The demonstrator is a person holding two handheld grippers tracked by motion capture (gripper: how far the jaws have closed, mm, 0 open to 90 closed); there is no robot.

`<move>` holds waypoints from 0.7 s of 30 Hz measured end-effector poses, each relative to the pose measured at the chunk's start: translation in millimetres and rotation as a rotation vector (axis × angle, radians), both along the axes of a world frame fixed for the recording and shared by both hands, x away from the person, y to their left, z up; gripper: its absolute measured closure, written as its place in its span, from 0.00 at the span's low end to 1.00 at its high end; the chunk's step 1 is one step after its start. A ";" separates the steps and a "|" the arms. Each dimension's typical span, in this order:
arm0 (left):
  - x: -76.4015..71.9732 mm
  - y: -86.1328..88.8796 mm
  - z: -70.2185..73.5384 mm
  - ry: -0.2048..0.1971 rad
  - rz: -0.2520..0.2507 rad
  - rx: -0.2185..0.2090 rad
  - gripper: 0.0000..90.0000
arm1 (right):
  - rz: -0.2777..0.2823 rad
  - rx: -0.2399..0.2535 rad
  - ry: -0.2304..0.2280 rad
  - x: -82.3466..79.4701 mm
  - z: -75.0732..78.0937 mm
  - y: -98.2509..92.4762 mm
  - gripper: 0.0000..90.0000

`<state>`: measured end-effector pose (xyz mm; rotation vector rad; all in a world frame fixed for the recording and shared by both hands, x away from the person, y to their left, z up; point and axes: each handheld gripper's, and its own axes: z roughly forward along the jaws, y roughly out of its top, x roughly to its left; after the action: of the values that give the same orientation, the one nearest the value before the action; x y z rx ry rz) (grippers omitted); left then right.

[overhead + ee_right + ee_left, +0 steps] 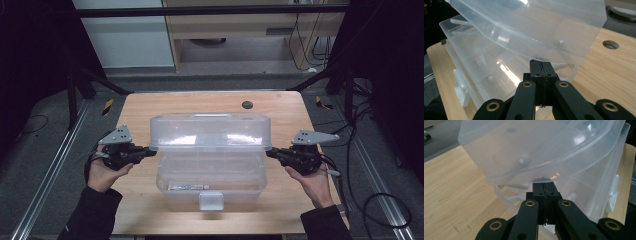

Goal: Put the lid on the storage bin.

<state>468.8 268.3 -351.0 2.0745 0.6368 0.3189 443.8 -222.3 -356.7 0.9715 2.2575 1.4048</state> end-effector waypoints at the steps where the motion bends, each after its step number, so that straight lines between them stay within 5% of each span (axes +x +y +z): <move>1: -1.9 0.0 -1.7 0.001 0.002 0.005 1.00 | 0.000 -0.004 0.001 -1.5 -1.0 0.2 1.00; 21: -27.3 4.7 -33.4 0.035 0.041 0.070 1.00 | -0.009 -0.181 0.043 -26.8 -29.1 7.5 1.00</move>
<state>441.4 272.9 -384.4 2.1402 0.6991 0.3340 417.0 -214.8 -385.8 0.9594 2.3595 1.1622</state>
